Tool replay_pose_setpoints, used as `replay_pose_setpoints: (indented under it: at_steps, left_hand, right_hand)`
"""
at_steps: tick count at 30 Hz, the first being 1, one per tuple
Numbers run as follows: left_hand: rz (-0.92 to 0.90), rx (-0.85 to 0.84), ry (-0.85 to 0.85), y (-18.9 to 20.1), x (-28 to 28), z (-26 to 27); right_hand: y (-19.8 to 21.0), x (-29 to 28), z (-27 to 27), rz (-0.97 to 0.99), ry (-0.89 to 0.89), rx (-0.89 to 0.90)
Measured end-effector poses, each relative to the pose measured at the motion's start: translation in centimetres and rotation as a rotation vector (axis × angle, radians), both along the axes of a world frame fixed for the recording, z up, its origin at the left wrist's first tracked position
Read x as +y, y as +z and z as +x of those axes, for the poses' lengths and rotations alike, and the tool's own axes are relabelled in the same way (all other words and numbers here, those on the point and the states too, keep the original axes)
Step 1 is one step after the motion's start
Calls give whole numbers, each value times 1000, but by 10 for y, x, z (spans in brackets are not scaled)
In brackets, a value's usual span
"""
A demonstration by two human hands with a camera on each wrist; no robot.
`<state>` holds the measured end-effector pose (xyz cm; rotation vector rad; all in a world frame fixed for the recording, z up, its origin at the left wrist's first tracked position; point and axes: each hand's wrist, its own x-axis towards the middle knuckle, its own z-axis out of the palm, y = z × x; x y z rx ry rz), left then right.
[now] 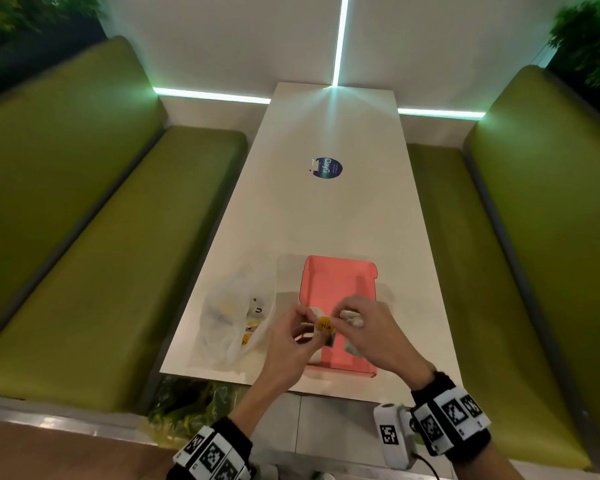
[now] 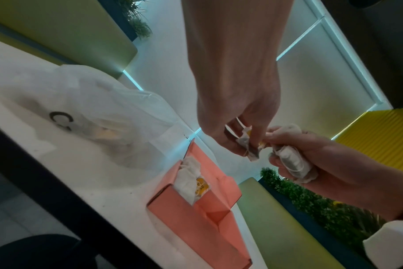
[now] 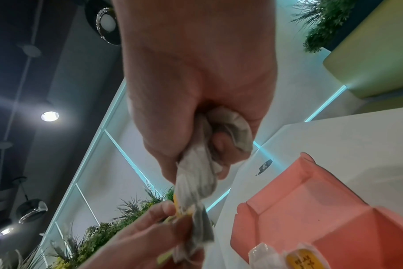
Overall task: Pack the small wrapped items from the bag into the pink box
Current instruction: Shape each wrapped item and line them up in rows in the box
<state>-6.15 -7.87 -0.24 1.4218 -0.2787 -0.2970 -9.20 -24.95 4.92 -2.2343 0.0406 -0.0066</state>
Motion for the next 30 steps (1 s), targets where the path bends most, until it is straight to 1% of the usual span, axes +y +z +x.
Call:
replay_pose_setpoints:
  at_steps: [3,7,10,16,20,24,27,30]
  left_hand:
    - [59,5,-76,-5,3,-1]
    - [180,-79,-120,-4,3,3]
    - [201,-86,-183,-4,-2,4]
    - [175,-39,-163,-5,-9,-4]
    - [158,-29,-84,-6,-13,-4]
    - [151,-11,21,-9,-14,-4]
    - [178,-9,-3,-11,-15,-5]
    - [224,-57,-6,-12,-9,-6]
  right_hand:
    - [1,-3,-1,-36,56,20]
    - [-1,-8,-1,-73,108,70]
    - [4,-13,4,-95,108,81]
    - [16,-19,7,-193,122,81]
    - [14,-14,-2,-124,33,68]
    - [-5,-1,-17,-13,-62,93]
    - [-21,7,-22,83,-182,65]
    - [-39,6,-24,133,-256,106]
